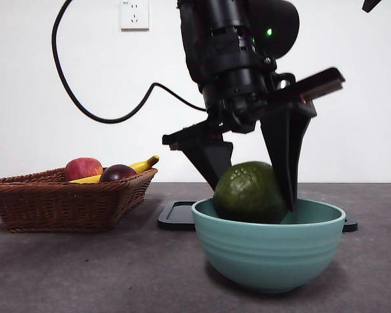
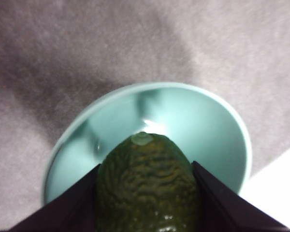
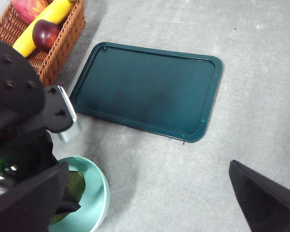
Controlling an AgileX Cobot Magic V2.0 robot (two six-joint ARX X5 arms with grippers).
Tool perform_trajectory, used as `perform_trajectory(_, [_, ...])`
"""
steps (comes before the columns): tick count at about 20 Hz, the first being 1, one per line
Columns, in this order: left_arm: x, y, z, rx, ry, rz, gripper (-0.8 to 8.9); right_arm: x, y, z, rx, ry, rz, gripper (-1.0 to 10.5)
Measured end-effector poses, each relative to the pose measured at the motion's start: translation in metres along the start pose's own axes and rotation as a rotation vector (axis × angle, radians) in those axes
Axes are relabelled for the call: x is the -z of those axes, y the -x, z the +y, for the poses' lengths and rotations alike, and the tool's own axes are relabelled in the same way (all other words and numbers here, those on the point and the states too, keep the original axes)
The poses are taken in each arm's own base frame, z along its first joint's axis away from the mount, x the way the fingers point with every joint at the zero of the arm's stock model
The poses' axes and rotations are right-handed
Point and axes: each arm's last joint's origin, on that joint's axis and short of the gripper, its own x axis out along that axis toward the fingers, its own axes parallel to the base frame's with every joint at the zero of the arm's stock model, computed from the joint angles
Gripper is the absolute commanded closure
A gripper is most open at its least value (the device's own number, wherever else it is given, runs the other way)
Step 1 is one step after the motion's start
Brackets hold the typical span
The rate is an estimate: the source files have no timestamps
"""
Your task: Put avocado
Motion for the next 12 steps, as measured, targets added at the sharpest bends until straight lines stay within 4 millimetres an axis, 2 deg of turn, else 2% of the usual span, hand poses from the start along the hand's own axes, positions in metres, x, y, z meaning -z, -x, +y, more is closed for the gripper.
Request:
perform_trajectory(4, [-0.001,-0.001,0.000,0.001,0.007,-0.004,2.19,0.000,0.000,0.000,0.000,0.000,0.000,3.0])
perform_trajectory(9, [-0.002,0.002,-0.001,0.003,0.008,-0.006,1.92,0.001,0.000,0.000,0.001,-0.002,0.007,3.0])
perform_trajectory(12, [-0.008,0.029,-0.007,0.012,-0.009,-0.040,1.92,0.001,0.000,0.000,0.001,-0.003,0.008,3.0])
